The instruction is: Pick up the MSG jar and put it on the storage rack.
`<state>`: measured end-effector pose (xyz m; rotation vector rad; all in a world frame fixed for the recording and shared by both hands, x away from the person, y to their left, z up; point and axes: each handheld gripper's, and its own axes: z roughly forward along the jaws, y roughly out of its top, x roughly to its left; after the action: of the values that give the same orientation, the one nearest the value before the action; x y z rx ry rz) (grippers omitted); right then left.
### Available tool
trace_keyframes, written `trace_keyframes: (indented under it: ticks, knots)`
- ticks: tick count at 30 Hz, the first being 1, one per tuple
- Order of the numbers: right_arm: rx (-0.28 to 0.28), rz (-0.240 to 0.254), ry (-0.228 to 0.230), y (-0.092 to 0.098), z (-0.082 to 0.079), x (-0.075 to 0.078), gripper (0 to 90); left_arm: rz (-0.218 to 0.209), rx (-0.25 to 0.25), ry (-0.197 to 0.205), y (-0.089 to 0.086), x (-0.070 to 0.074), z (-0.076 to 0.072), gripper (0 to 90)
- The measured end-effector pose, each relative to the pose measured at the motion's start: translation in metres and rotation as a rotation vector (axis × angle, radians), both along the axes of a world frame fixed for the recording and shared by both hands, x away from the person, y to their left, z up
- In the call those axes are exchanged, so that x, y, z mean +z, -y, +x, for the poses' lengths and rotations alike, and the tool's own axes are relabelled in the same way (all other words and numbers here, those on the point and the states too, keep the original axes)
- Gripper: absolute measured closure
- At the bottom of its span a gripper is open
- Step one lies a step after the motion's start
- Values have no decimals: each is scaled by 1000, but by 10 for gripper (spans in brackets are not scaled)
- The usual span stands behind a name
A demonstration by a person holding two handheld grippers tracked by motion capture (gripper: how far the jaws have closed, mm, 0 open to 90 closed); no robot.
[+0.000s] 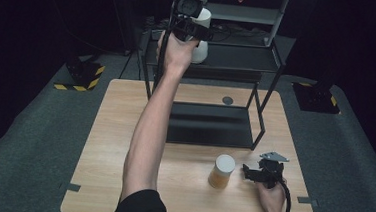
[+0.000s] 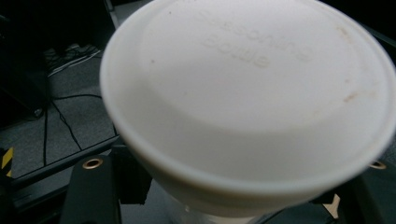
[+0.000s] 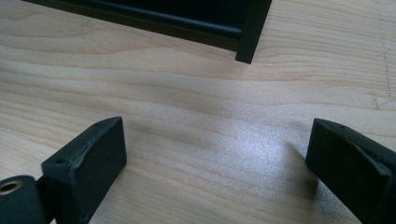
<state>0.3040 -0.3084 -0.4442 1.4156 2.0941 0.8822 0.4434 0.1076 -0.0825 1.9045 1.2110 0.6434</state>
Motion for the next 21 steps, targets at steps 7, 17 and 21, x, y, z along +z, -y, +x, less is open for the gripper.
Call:
trace_keyframes:
  ticks: [7,17,21]
  knots:
    - [0,0,0,0,0,0,47,-12,-4,-8,1,-8,7,335]
    - [0,0,0,0,0,0,47,-20,-3,13,1,-13,4,334]
    - [0,0,0,0,0,0,47,-20,-5,18,1,-14,3,333]
